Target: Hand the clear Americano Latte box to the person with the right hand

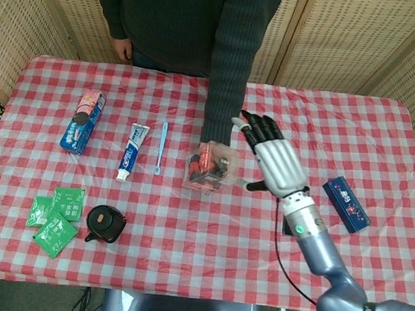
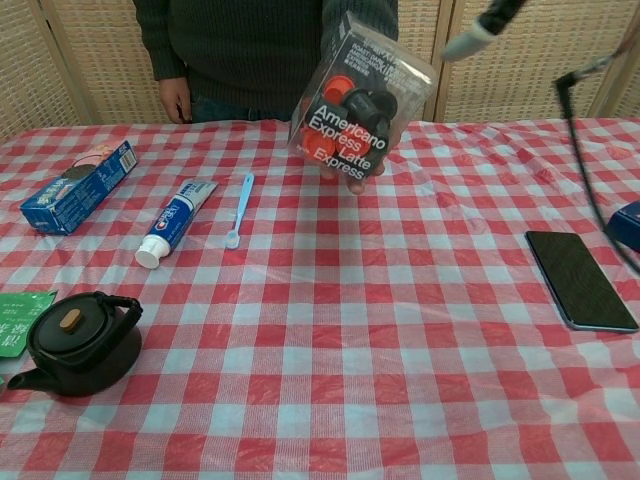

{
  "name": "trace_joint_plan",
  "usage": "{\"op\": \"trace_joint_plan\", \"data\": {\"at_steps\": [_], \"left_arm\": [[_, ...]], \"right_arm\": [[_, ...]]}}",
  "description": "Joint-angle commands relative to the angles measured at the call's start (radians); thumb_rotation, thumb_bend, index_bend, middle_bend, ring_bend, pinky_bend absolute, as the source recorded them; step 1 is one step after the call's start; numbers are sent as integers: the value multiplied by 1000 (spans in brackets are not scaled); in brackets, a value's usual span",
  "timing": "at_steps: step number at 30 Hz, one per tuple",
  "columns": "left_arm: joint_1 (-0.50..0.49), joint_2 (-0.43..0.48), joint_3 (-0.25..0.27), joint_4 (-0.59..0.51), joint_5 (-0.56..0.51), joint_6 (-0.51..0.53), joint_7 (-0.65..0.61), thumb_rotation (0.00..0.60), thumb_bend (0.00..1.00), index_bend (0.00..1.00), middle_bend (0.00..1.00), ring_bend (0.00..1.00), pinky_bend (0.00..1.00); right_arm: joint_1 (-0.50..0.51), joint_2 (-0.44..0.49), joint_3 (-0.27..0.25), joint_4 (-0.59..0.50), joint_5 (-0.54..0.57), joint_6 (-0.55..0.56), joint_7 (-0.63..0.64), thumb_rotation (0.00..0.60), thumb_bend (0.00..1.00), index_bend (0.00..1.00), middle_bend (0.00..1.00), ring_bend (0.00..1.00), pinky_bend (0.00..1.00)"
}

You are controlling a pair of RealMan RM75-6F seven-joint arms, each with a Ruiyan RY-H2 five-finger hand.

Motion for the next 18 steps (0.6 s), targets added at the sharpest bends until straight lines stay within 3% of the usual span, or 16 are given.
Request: {"op": "trace_joint_plan", "data": {"at_steps": [1,6,11,18], "left_arm": [[8,2,6,-5,17,14,-8,600,0,0,0,0,0],[28,9,22,-16,56,46,-24,600,0,0,0,0,0],[52,14,37,-25,99,86,-41,600,0,0,0,0,0],[65,14,48,-30,124,104,-42,600,0,0,0,0,0]], "right_arm": [[-142,150,-67,-49,-149,44,130,600,0,0,0,0,0],[-277,224,-177,44,-335,119,250,600,0,0,0,0,0],[-380,197,-274,202,-491,225,317,600,0,0,0,0,0],[-476,128,-342,292,-535,316,245,600,0,0,0,0,0]]}}
